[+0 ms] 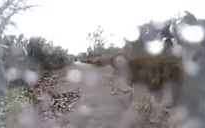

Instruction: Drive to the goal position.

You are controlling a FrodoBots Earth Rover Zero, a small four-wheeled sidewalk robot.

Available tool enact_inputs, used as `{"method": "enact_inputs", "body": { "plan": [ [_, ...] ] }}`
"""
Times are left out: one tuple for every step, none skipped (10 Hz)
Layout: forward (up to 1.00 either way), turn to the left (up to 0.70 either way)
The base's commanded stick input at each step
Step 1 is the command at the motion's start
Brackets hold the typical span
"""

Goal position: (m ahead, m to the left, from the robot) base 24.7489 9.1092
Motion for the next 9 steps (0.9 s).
{"method": "enact_inputs", "body": {
  "plan": [
    [1.0, 0.0],
    [1.0, 0.0],
    [1.0, 0.0],
    [1.0, 0.0],
    [1.0, 0.0],
    [1.0, 0.0],
    [1.0, 0.0],
    [1.0, 0.0],
    [1.0, 0.23]
  ]
}}
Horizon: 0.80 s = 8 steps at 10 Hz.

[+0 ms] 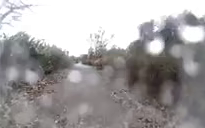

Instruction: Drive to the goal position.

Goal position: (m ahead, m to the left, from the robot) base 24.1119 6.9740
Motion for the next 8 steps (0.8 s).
{"method": "enact_inputs", "body": {
  "plan": [
    [1.0, 0.29],
    [1.0, 0.34],
    [1.0, 0.29],
    [1.0, 0.2],
    [1.0, 0.12],
    [1.0, 0.0],
    [1.0, 0.0],
    [1.0, 0.0]
  ]
}}
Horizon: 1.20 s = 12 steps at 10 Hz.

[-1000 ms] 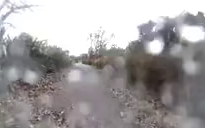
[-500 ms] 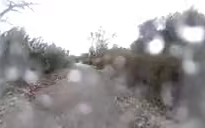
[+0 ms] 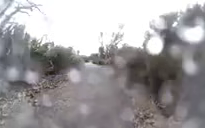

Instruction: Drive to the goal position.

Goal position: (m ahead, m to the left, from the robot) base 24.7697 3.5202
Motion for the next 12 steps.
{"method": "enact_inputs", "body": {
  "plan": [
    [1.0, 0.0],
    [1.0, 0.0],
    [1.0, 0.0],
    [1.0, 0.0],
    [1.0, 0.0],
    [1.0, 0.0],
    [1.0, 0.0],
    [1.0, 0.0],
    [1.0, 0.0],
    [1.0, 0.0],
    [1.0, 0.0],
    [1.0, 0.0]
  ]
}}
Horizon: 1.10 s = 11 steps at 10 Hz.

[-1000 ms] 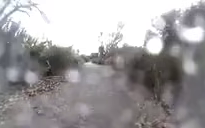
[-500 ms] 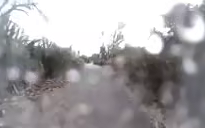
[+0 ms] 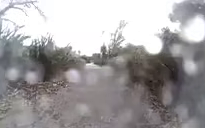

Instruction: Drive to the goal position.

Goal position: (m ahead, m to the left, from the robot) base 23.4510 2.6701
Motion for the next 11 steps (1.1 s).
{"method": "enact_inputs", "body": {
  "plan": [
    [1.0, 0.0],
    [1.0, 0.0],
    [1.0, 0.0],
    [1.0, 0.0],
    [1.0, 0.0],
    [1.0, 0.0],
    [1.0, 0.0],
    [1.0, 0.0],
    [1.0, 0.0],
    [1.0, 0.0],
    [1.0, 0.0]
  ]
}}
